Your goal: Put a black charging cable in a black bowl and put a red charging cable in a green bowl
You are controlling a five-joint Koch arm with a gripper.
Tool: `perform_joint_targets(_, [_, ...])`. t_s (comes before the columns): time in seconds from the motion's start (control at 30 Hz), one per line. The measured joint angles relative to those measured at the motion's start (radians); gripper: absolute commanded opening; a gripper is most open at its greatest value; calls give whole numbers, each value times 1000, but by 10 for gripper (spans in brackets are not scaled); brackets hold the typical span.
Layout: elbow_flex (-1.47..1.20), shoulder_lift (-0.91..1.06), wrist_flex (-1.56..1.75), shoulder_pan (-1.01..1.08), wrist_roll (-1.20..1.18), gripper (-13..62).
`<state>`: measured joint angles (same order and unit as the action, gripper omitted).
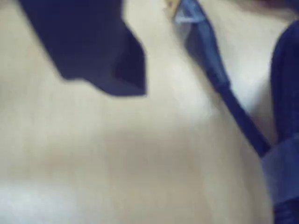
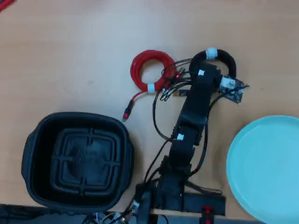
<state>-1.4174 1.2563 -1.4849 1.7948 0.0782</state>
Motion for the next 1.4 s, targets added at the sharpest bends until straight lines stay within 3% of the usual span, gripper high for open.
perform_joint_targets(0.67, [29,-181,52,41,46,444])
perform_joint_targets(0.77, [32,-181,52,46,32,357])
perform_joint_targets(1.1, [69,-179,55,48,23,-93])
perform_joint_targets(1.4, [61,-169,46,41,-81,-65])
